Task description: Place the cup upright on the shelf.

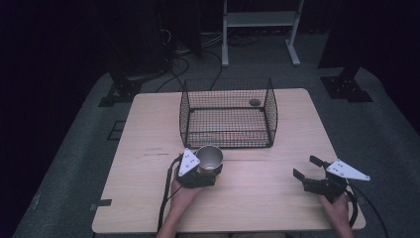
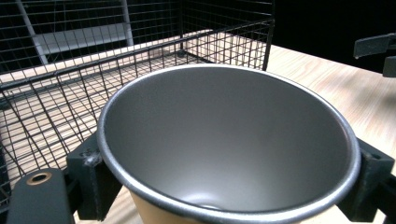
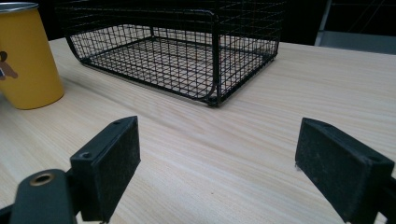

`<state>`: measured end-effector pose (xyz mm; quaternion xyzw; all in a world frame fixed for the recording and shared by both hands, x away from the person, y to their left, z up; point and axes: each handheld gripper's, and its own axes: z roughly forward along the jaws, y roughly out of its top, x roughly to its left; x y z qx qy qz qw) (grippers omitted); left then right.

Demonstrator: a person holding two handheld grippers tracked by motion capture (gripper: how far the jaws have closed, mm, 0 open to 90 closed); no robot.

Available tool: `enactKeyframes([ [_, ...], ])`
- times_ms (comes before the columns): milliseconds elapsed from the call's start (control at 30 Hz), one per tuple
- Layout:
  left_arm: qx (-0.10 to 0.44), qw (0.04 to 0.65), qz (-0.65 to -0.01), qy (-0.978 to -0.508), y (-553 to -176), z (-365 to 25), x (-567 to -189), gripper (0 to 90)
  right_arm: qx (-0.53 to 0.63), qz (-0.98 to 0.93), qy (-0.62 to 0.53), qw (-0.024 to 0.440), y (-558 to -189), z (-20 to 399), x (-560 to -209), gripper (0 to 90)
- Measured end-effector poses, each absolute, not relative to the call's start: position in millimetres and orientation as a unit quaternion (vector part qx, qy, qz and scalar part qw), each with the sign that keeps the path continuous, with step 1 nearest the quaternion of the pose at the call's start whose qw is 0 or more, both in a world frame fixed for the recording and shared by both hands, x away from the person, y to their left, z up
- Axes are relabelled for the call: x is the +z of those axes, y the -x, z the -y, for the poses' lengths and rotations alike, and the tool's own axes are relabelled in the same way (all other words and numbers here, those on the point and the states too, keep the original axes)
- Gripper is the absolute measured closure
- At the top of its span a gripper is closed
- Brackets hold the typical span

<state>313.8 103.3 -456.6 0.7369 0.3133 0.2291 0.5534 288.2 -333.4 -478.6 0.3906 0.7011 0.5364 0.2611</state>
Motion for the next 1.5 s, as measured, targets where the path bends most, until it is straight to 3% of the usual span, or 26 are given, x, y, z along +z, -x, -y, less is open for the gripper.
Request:
enactKeyframes([
  [600,0.225,0.582,-0.286,-0.727,-323,-102,-420,12.6,0.538,-0.7,-0.392,0.26,-289,334,-479,13.0],
  [1500,0.232,0.603,-0.243,-0.723,-359,-90,-336,12.7,0.539,-0.699,-0.401,0.245,-291,336,-478,13.0],
])
